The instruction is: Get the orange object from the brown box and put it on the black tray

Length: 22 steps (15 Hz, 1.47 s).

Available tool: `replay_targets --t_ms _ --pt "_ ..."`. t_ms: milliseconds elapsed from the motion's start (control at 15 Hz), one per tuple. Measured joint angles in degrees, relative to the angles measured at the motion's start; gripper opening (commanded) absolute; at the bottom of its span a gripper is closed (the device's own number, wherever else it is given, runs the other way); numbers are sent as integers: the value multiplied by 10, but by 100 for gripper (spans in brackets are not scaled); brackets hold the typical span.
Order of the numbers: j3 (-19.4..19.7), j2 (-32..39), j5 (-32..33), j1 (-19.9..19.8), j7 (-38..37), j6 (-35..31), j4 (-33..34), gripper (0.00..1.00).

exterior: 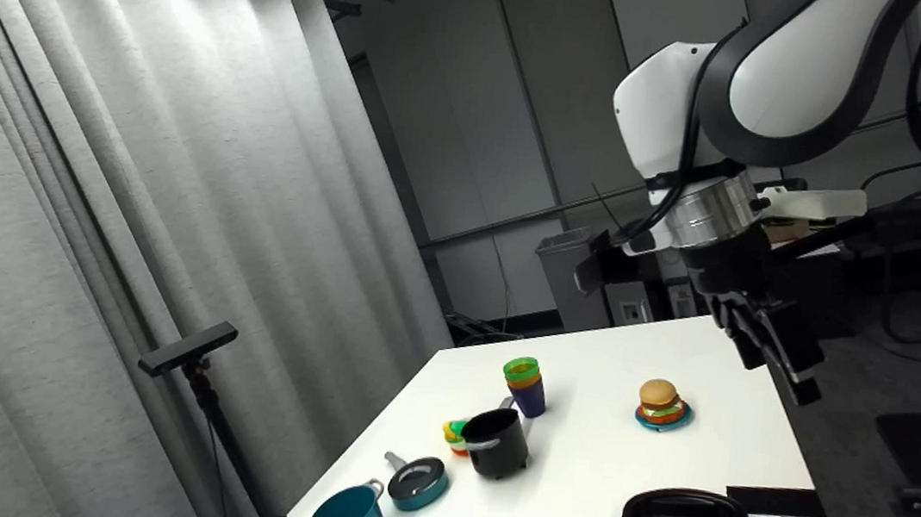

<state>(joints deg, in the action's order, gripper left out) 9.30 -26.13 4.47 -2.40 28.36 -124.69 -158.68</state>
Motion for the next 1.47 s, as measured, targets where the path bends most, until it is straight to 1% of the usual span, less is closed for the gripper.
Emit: replay_targets --t_ms 333,533,867,1200,1467 --pt "-31 36 -1 28 -16 -61 0 100" --pt "-45 58 -4 48 -17 -80 0 100" --pt "-64 103 -4 78 -4 -81 5 100" --pt "-82 152 -1 89 30 -81 25 100" --pt "-105 195 0 97 49 -82 56 100"
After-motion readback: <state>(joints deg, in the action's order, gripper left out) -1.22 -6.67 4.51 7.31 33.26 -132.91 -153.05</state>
